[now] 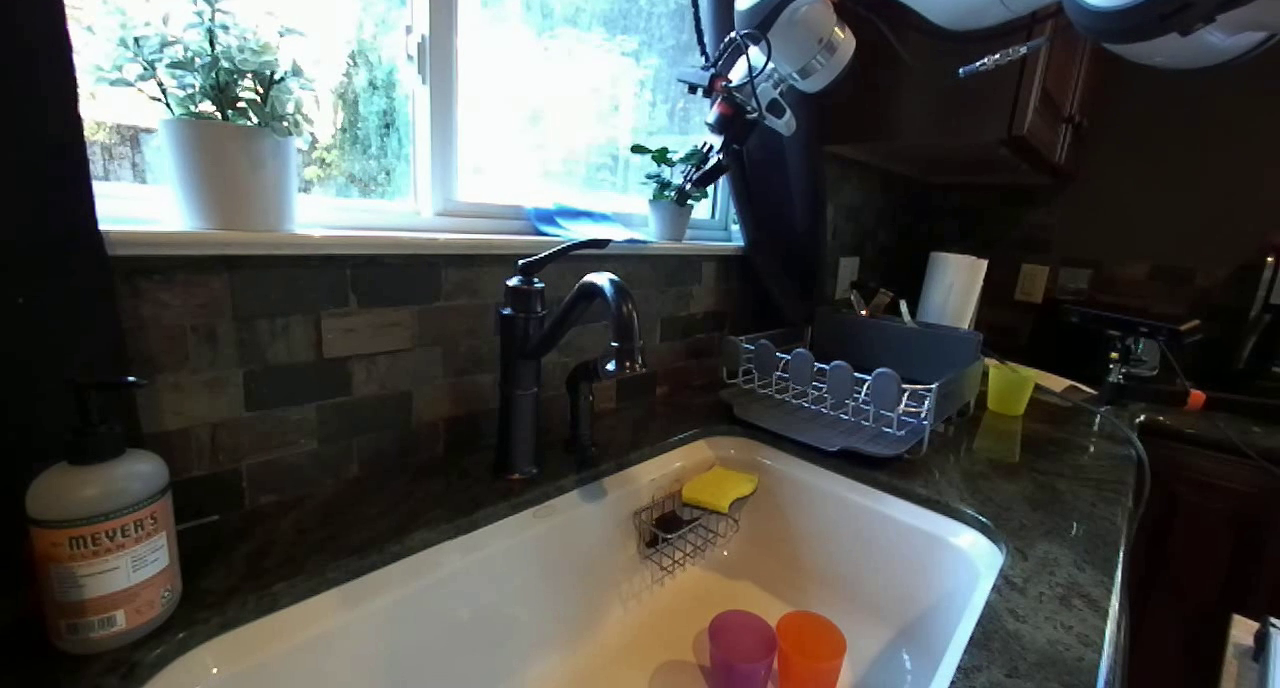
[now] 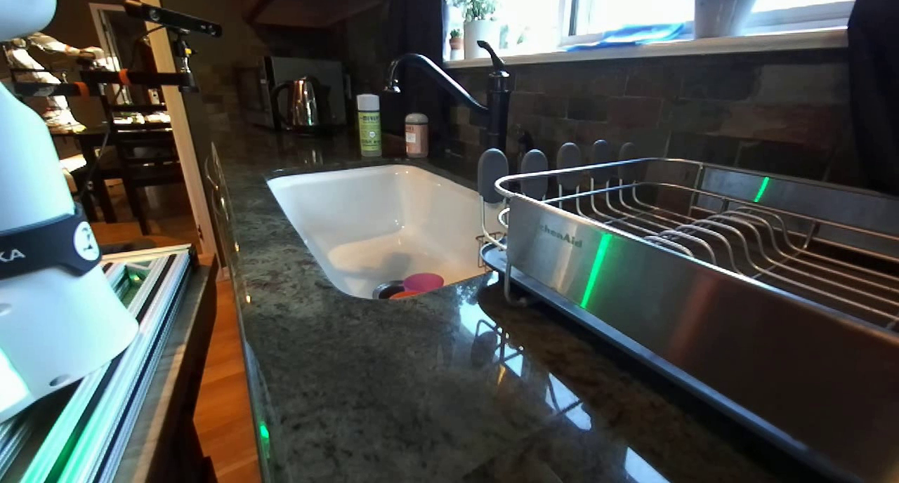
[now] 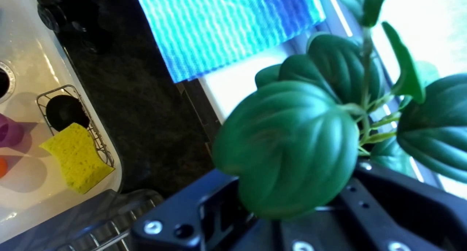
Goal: Remove the potted plant from the dish rack and place it on the right side of the windowsill.
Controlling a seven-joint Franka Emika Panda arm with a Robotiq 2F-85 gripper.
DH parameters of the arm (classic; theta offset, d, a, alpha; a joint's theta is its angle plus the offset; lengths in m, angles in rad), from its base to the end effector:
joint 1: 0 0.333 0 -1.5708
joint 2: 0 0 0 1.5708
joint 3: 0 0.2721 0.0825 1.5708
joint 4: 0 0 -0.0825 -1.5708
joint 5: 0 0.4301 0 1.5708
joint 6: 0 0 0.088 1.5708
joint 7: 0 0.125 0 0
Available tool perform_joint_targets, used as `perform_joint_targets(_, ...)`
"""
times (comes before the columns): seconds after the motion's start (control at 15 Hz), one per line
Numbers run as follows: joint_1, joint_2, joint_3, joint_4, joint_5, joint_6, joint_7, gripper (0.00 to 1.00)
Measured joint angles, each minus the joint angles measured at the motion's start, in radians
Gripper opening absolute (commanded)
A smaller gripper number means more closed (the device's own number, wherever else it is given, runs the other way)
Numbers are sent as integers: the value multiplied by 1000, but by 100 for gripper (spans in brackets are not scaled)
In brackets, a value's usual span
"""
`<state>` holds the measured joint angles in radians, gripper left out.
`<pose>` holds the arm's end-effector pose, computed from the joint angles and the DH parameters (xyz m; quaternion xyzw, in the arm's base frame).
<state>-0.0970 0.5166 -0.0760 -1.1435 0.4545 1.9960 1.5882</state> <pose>0.7630 -0.0850 0.4911 -0.5761 0.7753 0.0062 0.2588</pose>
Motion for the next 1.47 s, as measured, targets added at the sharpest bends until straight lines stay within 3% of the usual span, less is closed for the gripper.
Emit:
perform_joint_targets(0.07, 1, 2, 0, 3, -2, 0, 4, 34)
perform_joint_targets(0.2, 3, 5, -1, 10, -8, -1, 10, 47)
perform_joint_targets(0.67, 11, -6, -1, 24, -14, 1, 11, 99)
perform_joint_targets(1.0, 20, -106, 0, -47, -11, 42, -2, 100)
perform_joint_targets(1.47, 11, -356, 0, -361, -6, 47, -155, 100)
